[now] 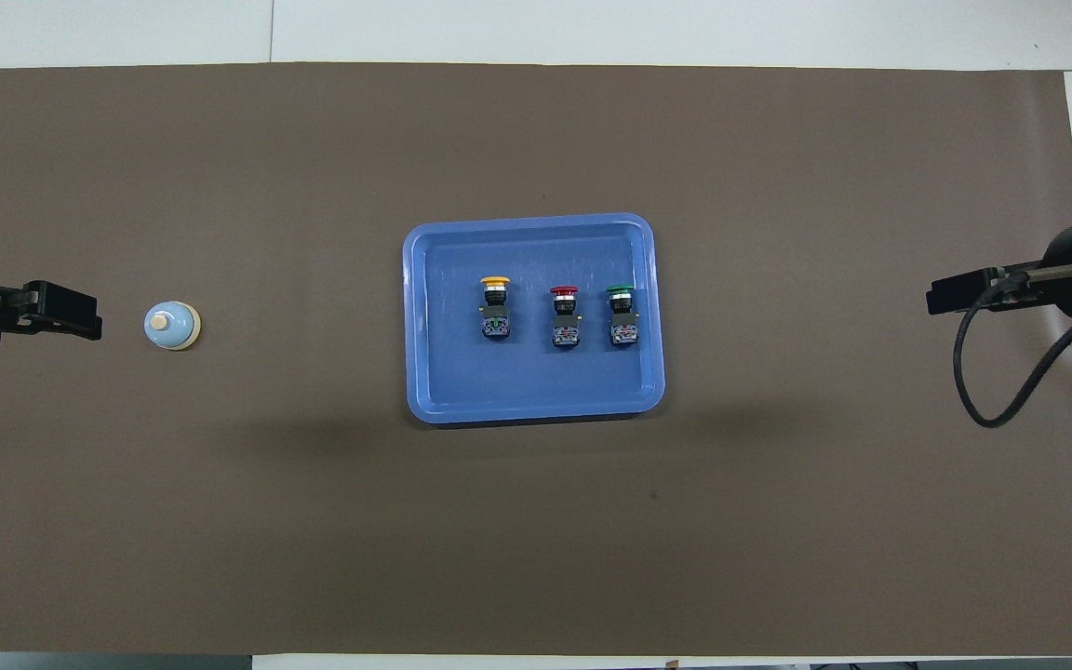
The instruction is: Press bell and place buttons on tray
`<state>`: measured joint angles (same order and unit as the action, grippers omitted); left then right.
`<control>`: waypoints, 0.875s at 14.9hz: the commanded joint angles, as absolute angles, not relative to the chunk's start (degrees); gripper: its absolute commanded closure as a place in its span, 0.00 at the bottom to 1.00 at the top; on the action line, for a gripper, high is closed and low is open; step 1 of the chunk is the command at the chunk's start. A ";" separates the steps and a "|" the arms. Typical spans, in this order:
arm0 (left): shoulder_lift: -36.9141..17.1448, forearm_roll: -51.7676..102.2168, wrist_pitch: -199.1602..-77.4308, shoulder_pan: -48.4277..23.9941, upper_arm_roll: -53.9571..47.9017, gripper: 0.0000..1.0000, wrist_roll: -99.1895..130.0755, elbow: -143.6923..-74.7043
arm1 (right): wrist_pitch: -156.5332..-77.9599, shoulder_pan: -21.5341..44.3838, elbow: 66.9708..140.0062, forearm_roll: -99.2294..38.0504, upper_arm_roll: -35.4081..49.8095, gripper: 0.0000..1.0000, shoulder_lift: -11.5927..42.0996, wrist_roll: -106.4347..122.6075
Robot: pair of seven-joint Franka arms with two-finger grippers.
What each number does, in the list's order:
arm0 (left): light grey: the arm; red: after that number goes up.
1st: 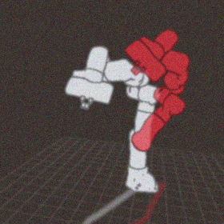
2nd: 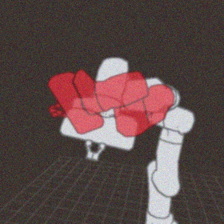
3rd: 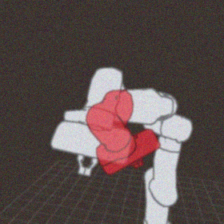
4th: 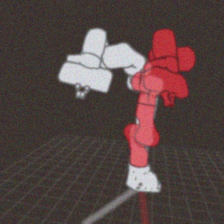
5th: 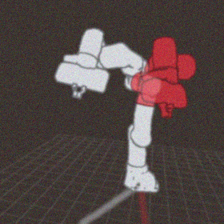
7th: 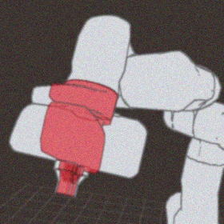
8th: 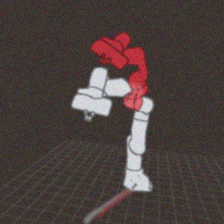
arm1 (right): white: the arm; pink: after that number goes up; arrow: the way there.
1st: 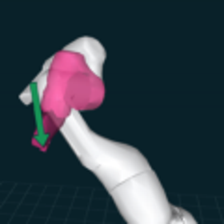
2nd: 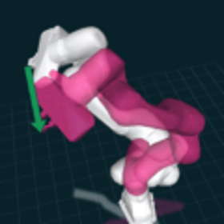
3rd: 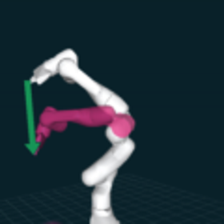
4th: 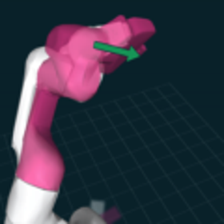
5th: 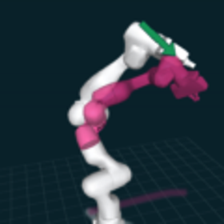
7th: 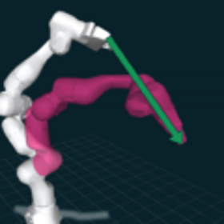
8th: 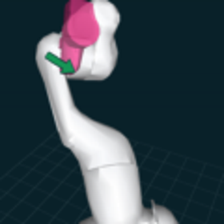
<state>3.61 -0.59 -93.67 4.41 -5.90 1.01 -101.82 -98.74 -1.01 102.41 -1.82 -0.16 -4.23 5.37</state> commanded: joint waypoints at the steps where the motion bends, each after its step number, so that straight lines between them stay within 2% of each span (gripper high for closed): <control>1: 4.22 -0.53 -94.13 4.13 -5.54 0.00 1.14 -102.04 | -93.70 -3.24 95.90 -1.32 0.62 0.00 -1.15 5.89; 6: 4.83 -0.53 -93.51 4.04 -5.54 0.00 1.93 -102.57 | -88.95 -3.25 96.50 -1.23 0.62 0.00 -1.49 5.45; 8: 5.18 -0.53 -97.53 4.30 -5.62 0.50 1.93 -104.58 | -89.12 -3.34 96.50 -0.53 0.61 0.00 -1.49 5.45; 11: 6.15 -0.53 -103.61 5.80 -5.54 0.78 1.50 -110.55 | -89.38 -3.16 96.50 1.49 0.70 0.00 -1.58 5.36; 12: 6.07 -0.53 -105.10 6.58 -5.45 1.00 1.49 -111.78 | -89.38 -3.16 96.59 1.49 0.70 0.00 -1.58 5.27; 13: 5.63 -0.53 -105.99 7.72 -5.54 1.00 1.41 -112.06 | -89.47 -3.16 96.59 1.49 0.70 0.00 -1.58 5.27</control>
